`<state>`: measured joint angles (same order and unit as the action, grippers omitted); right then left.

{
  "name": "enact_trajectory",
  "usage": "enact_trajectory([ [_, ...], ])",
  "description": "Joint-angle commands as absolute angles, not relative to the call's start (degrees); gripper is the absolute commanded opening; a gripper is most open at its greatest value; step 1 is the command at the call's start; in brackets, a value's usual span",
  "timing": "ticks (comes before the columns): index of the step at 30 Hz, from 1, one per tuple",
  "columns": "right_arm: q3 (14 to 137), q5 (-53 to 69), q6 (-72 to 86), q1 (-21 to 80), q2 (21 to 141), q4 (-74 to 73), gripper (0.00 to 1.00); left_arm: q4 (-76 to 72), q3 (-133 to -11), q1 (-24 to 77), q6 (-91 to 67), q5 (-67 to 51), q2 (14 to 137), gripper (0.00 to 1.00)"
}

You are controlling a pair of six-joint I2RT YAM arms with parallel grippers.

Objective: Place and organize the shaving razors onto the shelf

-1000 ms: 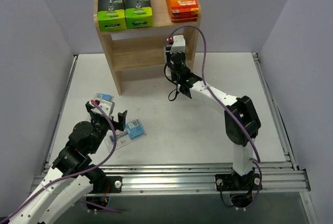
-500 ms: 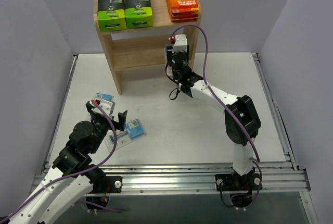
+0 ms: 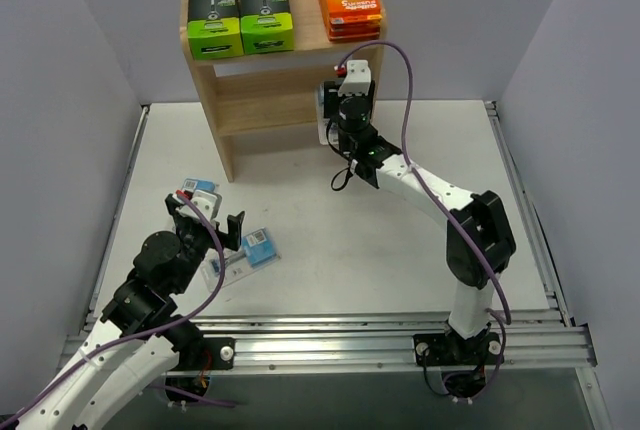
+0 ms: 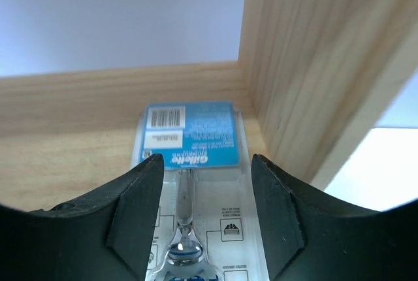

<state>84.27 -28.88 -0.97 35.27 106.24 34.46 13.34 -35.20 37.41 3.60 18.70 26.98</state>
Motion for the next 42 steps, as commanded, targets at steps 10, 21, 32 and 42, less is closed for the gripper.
enact_trajectory([
  [10, 73.85, -29.53, 7.02, 35.59, 86.86, 32.87, 0.53, 12.39, -37.62, 37.53, 3.52, 20.39, 26.72, 0.94],
  [21, 55.56, -26.55, 22.22, 35.33, 72.70, 26.11, 0.54, 13.71, -42.35, 37.53, -5.87, 18.04, 33.56, 0.94],
  [32, 38.94, -21.19, 34.79, 32.61, 60.65, 23.65, 0.00, 1.77, -48.52, 36.74, -27.85, 13.71, 50.07, 0.87],
  [42, 34.54, -4.94, 40.78, 23.04, 55.99, 23.12, 0.00, -15.89, -50.97, 32.88, -42.97, 4.58, 67.05, 0.33],
])
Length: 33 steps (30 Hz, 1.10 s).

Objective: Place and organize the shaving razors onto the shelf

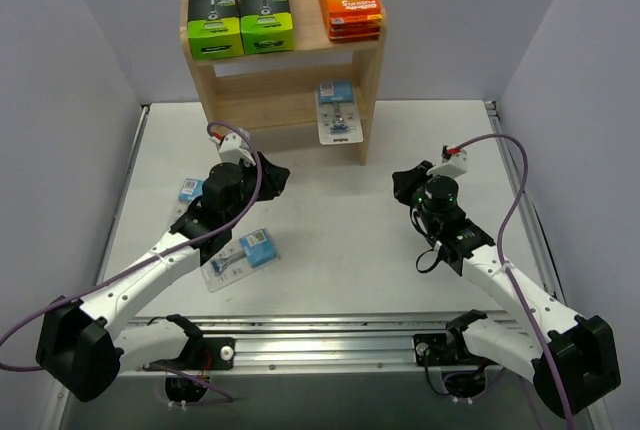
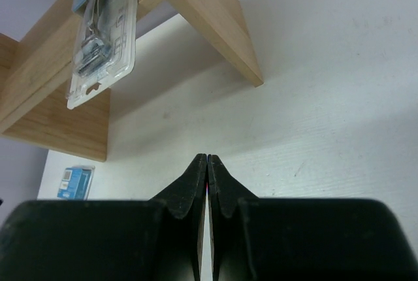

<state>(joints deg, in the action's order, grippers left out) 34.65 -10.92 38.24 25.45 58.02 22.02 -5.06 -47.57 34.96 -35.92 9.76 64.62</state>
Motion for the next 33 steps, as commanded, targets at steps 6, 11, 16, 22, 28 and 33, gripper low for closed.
enact_trajectory([
  [6, 32.44, 2.28, 41.48, 19.43, 54.76, 22.76, 0.00, -28.63, -49.66, 28.66, -50.88, 0.01, 73.64, 0.23],
  [11, 31.55, 4.21, 40.70, 18.55, 53.62, 21.71, 0.03, -36.29, -50.71, 26.54, -52.91, -4.74, 79.01, 0.52],
  [16, 31.82, 5.89, 39.90, 17.05, 53.52, 21.18, 0.03, -40.60, -52.90, 25.84, -54.93, -8.43, 84.62, 0.59],
  [22, 31.55, 7.56, 39.29, 16.00, 54.49, 21.80, 0.04, -43.77, -55.71, 25.66, -56.25, -11.95, 89.73, 0.60],
  [28, 31.55, 8.87, 38.76, 14.94, 55.98, 22.50, 0.03, -45.09, -58.18, 25.75, -56.78, -13.97, 93.33, 0.60],
  [33, 31.38, 9.67, 38.76, 14.33, 56.51, 23.20, 0.04, -44.74, -59.85, 25.75, -56.69, -14.59, 95.36, 0.61],
])
